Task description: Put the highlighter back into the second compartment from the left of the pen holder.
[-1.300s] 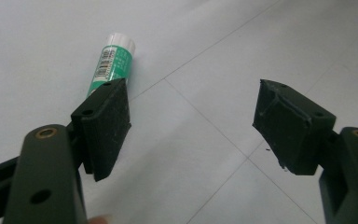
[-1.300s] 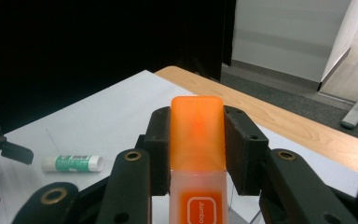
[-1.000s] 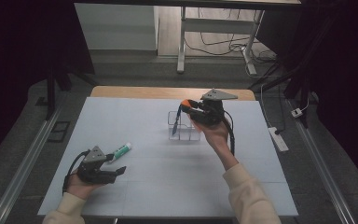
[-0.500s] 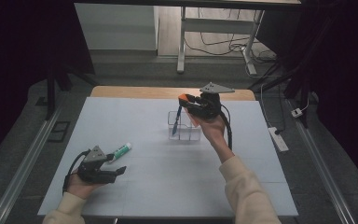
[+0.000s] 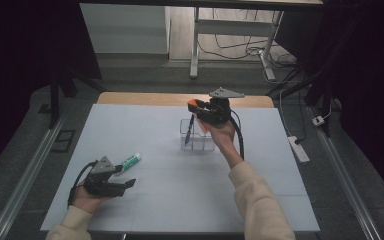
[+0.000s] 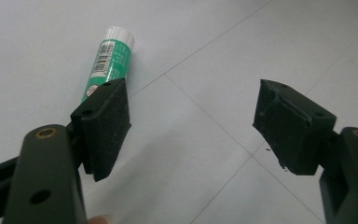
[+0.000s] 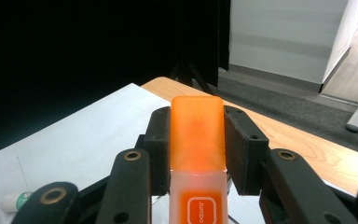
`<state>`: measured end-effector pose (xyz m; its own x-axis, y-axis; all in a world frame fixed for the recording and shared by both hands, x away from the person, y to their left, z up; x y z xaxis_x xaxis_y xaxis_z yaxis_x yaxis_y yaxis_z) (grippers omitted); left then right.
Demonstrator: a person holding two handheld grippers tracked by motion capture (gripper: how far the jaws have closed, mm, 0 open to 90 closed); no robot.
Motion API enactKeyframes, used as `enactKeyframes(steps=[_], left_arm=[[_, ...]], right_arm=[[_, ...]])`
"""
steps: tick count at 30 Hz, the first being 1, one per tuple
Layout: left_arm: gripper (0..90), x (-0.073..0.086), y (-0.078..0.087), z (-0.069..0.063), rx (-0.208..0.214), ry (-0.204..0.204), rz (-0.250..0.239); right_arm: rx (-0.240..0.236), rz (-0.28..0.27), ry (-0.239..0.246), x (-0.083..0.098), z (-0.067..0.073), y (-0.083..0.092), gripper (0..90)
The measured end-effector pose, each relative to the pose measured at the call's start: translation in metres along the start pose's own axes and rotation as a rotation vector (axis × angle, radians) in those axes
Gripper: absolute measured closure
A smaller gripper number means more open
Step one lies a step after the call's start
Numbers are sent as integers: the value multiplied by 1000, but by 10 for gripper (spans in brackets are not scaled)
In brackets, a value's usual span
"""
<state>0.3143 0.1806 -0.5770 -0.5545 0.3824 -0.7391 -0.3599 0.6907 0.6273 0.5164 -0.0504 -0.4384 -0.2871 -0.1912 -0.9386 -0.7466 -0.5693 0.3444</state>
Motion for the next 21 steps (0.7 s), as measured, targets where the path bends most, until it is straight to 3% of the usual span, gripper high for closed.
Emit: enactKeyframes(steps=[15, 21], left_arm=[[268, 2, -1, 3, -3, 10, 6], [267, 2, -1, 3, -4, 6, 10]], right_arm=[[-3, -8, -1, 11, -2, -21, 635], [7, 5, 13, 13, -3, -18, 511]])
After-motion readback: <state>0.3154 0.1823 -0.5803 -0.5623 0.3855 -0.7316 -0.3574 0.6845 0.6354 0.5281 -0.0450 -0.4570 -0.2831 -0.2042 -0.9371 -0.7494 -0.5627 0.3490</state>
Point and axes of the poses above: each handheld gripper's, and its own axes: y roughly backward along the jaws, x roughly out of its underside, z roughly to its left, the point moved 9 cm from there along -y, roughly forward along the jaws, and after that the axes turned 14 degrees about x, right-handed, at the moved point
